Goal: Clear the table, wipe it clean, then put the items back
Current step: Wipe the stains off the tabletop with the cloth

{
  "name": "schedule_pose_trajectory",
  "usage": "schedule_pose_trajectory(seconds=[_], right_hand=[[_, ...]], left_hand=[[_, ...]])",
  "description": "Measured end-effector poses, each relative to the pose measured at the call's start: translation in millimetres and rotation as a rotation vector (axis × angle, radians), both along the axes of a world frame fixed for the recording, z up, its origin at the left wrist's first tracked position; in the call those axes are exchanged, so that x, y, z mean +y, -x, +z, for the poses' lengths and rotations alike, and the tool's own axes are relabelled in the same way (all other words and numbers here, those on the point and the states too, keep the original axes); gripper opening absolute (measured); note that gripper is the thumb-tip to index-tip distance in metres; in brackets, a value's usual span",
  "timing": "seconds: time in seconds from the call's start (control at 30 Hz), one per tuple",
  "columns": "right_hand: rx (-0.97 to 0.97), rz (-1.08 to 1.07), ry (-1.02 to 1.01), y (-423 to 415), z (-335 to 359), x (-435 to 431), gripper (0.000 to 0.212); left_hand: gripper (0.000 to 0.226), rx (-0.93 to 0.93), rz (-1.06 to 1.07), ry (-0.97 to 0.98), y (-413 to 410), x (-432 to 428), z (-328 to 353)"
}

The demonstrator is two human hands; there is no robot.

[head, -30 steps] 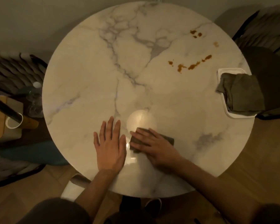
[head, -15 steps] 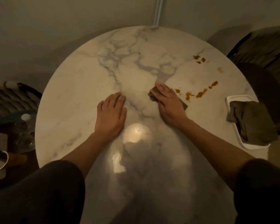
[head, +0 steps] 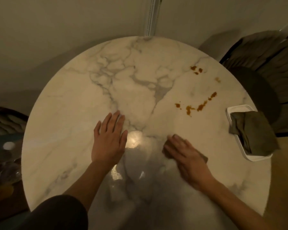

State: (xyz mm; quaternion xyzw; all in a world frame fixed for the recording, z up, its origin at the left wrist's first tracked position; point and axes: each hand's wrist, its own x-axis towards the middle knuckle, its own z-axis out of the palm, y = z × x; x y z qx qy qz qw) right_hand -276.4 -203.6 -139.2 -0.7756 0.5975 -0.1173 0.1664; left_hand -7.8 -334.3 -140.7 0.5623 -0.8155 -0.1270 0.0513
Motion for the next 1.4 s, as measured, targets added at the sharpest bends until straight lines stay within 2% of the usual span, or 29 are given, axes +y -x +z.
schedule_pose_trajectory(seconds=[0.13, 0.23, 0.33, 0.43, 0.53, 0.6, 0.7, 0.83, 0.93, 1.0, 1.1, 1.17, 1.23, 1.3, 1.4], right_hand=[[0.005, -0.481, 0.036, 50, 0, -66, 0.054], [0.043, -0.623, 0.049, 48, -1, -111, 0.056], [0.063, -0.555, 0.081, 15, -6, -117, 0.058], [0.047, -0.229, 0.111, -28, -6, -79, 0.057], [0.037, 0.079, 0.007, -19, 0, -40, 0.057], [0.018, 0.016, 0.008, 15, 3, -42, 0.053], [0.018, -0.295, 0.019, 60, 1, -78, 0.053], [0.024, -0.566, 0.055, 57, -2, -134, 0.054], [0.014, -0.489, 0.123, 6, -5, -140, 0.056], [-0.023, -0.279, 0.161, -40, -8, -119, 0.056], [-0.195, -0.031, 0.066, -93, -7, -69, 0.058], [-0.472, -0.088, -0.064, -96, 5, -51, 0.057], [-0.741, -0.302, -0.176, -84, 26, -53, 0.047], [-0.801, -0.443, -0.252, -67, 42, -62, 0.044], [-0.690, -0.477, -0.263, -57, 48, -65, 0.041]], left_hand=[[0.054, 0.017, -0.012, 0.006, 0, 1, 0], [0.053, 0.009, -0.003, 0.008, -1, 1, -1], [0.052, 0.019, 0.000, 0.021, 0, 1, -2], [0.053, 0.031, 0.000, 0.023, 1, 1, -1], [0.054, 0.038, 0.003, 0.018, -1, 1, -1], [0.054, 0.043, 0.004, 0.027, -1, 1, -2], [0.053, 0.053, 0.001, 0.034, 0, 1, -1], [0.054, 0.049, 0.009, 0.042, -1, 1, -2], [0.053, 0.055, 0.007, 0.046, 0, 0, -2], [0.052, 0.056, 0.005, 0.041, 0, 0, -2], [0.053, 0.044, 0.010, 0.039, -2, -1, -1], [0.053, 0.038, 0.009, 0.034, -2, -1, -1], [0.053, 0.043, 0.003, 0.024, -2, -1, -1], [0.053, 0.047, 0.000, 0.018, -1, -1, -1], [0.053, 0.067, 0.001, 0.017, -1, -1, 0]])
